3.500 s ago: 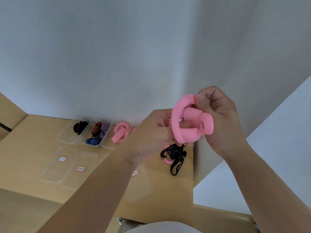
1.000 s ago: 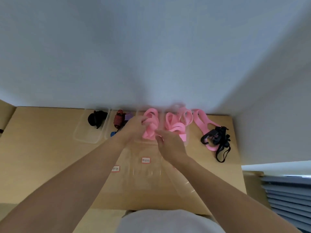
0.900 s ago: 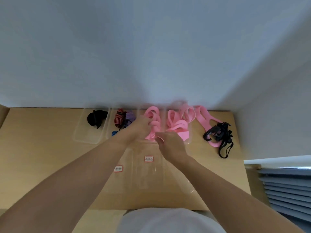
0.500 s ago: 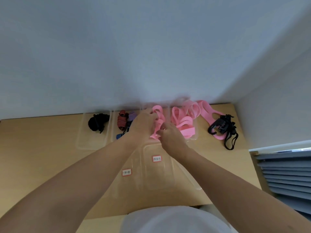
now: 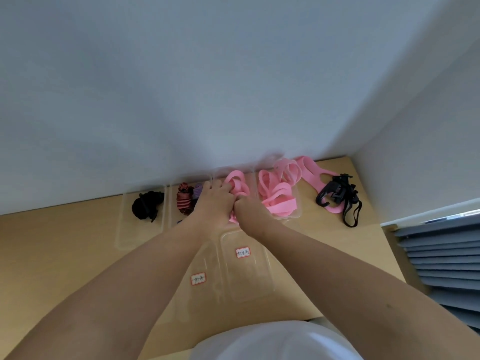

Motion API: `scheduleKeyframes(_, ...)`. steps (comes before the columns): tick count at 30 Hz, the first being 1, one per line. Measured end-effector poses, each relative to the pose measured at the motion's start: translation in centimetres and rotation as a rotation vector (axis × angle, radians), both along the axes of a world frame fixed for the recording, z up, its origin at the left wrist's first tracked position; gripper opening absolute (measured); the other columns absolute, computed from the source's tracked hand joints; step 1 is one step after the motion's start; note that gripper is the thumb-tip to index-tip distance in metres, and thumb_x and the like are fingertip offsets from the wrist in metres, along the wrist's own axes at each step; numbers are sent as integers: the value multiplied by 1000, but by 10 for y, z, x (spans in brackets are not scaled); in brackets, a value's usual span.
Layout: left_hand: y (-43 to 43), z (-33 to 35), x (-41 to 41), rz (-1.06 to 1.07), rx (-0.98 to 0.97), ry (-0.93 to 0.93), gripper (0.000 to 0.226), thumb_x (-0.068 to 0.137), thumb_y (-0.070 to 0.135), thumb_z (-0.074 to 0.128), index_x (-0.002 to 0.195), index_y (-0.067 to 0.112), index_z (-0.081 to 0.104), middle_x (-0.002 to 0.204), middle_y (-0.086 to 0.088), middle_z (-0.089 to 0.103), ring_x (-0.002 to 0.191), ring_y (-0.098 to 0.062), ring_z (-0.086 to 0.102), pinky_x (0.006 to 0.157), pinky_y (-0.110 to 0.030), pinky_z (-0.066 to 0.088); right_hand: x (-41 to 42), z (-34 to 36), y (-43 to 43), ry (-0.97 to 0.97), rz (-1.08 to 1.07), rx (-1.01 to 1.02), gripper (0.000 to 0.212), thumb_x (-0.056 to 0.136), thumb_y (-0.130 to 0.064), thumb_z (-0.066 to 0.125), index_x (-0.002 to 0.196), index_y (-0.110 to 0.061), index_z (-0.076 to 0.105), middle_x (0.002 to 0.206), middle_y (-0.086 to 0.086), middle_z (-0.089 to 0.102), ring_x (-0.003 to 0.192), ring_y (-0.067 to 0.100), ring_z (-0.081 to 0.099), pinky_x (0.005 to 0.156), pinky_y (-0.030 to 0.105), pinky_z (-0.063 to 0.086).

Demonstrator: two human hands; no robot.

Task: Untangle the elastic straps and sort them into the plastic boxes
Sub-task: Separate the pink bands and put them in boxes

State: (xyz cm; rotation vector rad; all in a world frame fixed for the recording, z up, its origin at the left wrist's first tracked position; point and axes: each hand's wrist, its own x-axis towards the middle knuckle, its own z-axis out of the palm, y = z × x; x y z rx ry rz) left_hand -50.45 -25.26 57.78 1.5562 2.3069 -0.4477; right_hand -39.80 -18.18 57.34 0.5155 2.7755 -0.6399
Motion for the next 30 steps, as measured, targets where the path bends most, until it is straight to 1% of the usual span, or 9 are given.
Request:
scheduleKeyframes(3, 5, -1, 3, 73, 34, -17, 44, 92, 28, 62, 135, 18, 58, 143, 0, 48, 127, -30, 42, 93, -40, 31, 4, 3, 5, 25, -8, -53, 22, 88, 6, 52, 102, 2, 68, 112, 17, 63, 100, 32, 61, 70, 29, 36)
scheduleKeyframes(5, 4, 3, 4, 108, 55, -40, 54, 92, 36, 63, 141, 18, 50, 142, -3, 48, 130, -30, 42, 96, -40, 34, 11, 7, 11, 44, 0, -50, 22, 90, 0, 55, 104, -2, 71, 108, 14, 68, 95, 32, 63, 67, 33, 41)
scheduleKeyframes(9, -5, 15, 8, 117, 144, -26, 43, 101, 44, 46, 136, 22, 56, 138, -6, 49, 128, -29, 43, 100, -43, 38, 33, 24, 25, 159, -48, -5, 25, 97, -14, 54, 114, -12, 73, 106, 10, 71, 94, 30, 65, 73, 37, 51)
scheduleKeyframes(15, 12, 35, 35, 123, 279, 19, 45, 103, 38, 40, 142, 15, 47, 148, -4, 46, 135, -28, 42, 108, -41, 31, 68, 46, 64, 238, -105, 162, 24, 99, -24, 50, 104, -11, 70, 104, 4, 65, 94, 27, 62, 65, 38, 52)
scheduleKeyframes(19, 36, 43, 58, 198, 282, -65, 59, 107, 43, 36, 157, 13, 28, 165, -9, 26, 154, -28, 19, 119, -53, 20, 88, 60, 99, 276, -149, 283, 32, 103, -28, 46, 123, -12, 64, 125, 6, 64, 107, 25, 61, 80, 38, 54)
scheduleKeyframes(22, 56, 52, 76, 174, 291, -93, 65, 108, 45, 33, 159, 7, 19, 169, -13, 15, 157, -31, 10, 124, -51, 17, 108, 68, 124, 265, -190, 293, 30, 103, -22, 47, 126, -9, 62, 123, 11, 65, 107, 30, 63, 78, 35, 50)
scheduleKeyframes(25, 74, 59, 99, 177, 367, -133, 59, 109, 41, 37, 157, 8, 27, 167, -14, 24, 156, -31, 18, 124, -48, 22, 129, 78, 148, 242, -155, 384, 20, 93, -15, 63, 112, -10, 67, 100, 8, 71, 81, 24, 66, 57, 26, 41)
scheduleKeyframes(27, 88, 60, 114, 182, 405, -149, 51, 107, 36, 41, 151, 10, 38, 163, -11, 31, 152, -28, 25, 121, -45, 26, 143, 79, 167, 172, -217, 367, 9, 91, -16, 63, 100, -15, 64, 86, 4, 66, 65, 19, 58, 53, 26, 42)
scheduleKeyframes(30, 105, 61, 135, 248, 354, -120, 51, 105, 35, 40, 151, 12, 37, 165, -8, 28, 150, -30, 29, 121, -52, 23, 157, 68, 195, 23, -333, 217, 17, 99, -16, 49, 99, -10, 64, 95, 11, 65, 82, 28, 62, 66, 34, 46)
